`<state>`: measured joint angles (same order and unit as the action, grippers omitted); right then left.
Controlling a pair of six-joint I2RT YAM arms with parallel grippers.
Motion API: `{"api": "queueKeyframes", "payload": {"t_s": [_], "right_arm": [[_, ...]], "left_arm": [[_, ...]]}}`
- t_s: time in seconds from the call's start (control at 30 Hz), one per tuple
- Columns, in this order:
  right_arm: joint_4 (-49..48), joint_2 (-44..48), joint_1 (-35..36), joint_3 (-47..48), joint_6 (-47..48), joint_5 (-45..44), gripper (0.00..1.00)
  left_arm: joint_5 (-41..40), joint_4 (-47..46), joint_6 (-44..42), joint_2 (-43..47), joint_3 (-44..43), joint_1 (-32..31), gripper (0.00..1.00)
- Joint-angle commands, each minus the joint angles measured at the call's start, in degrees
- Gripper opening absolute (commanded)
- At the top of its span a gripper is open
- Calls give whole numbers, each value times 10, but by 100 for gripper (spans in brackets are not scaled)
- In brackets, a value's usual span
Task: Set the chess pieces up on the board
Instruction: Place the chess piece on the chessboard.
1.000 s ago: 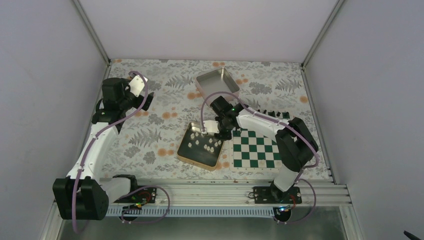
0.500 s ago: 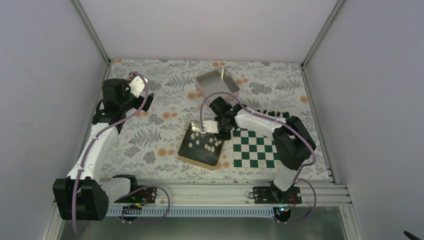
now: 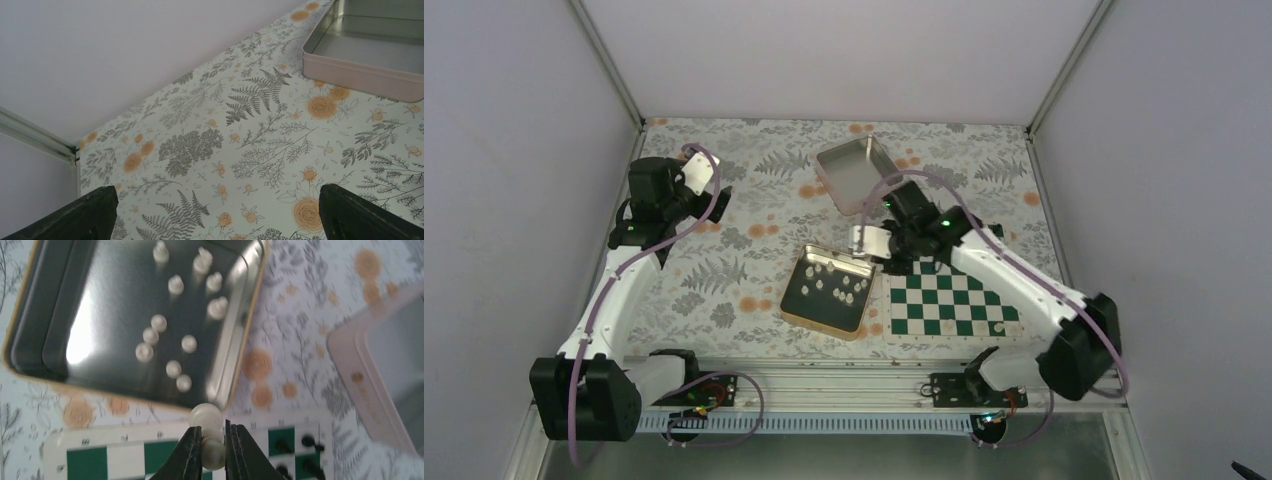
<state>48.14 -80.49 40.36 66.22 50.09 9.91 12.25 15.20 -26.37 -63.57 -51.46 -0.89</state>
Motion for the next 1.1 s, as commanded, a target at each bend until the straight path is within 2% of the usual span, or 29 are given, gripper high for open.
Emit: {"api": "queueKeyframes", "payload": {"t_s": [0.0,0.23,0.4,0.47,0.67,0.9,1.07], "right_arm": [[79,84,-64,-51,-6,9,7],[136,258,-236,-187,69,-5,5],[159,345,-296,-264,80,-14,5],[161,363,-328,-266,94,-1,4],[167,340,-370,-262,97,-7,4],[185,324,-393,-265,166,-41,4],[200,271,-406,-266,204,-52,4]], "left_arm": [[4,-7,-5,13,5,-2,100],[6,-6,-5,8,0,-1,100],[3,-4,-5,3,-1,-3,100],[2,-5,-5,3,0,-3,100],[2,-1,-5,9,0,-3,100],[4,-6,-7,7,1,-3,100],[3,-7,-9,1,1,-3,100]]}}
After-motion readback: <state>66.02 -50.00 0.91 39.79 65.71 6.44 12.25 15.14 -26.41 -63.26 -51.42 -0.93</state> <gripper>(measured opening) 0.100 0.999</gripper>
